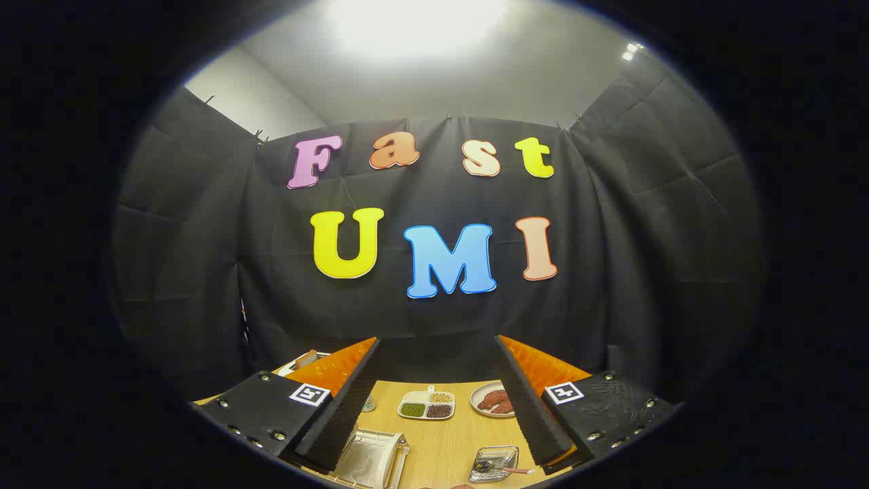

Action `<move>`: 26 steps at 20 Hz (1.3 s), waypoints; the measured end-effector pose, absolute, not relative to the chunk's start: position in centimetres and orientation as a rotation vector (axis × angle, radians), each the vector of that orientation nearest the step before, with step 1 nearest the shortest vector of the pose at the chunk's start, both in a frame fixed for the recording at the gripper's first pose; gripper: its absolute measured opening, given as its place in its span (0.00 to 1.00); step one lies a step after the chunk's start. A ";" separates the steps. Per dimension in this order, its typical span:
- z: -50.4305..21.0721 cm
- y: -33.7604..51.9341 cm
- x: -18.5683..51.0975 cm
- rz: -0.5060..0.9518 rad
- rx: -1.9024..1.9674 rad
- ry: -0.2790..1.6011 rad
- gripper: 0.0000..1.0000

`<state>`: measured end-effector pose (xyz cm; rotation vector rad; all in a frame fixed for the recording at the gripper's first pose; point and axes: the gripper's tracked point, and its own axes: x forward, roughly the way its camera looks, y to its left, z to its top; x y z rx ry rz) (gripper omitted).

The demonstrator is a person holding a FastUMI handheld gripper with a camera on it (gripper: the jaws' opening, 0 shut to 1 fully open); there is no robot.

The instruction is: Take the plate from the dish rack, then take the spoon from the basket and place it into the plate.

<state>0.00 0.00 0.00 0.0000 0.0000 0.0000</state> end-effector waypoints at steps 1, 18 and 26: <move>-0.1 0.2 -0.1 0.000 -0.003 0.005 0.99; 0.1 3.3 -0.2 0.006 0.001 0.074 0.99; -4.6 7.9 0.6 0.078 -0.031 0.304 0.99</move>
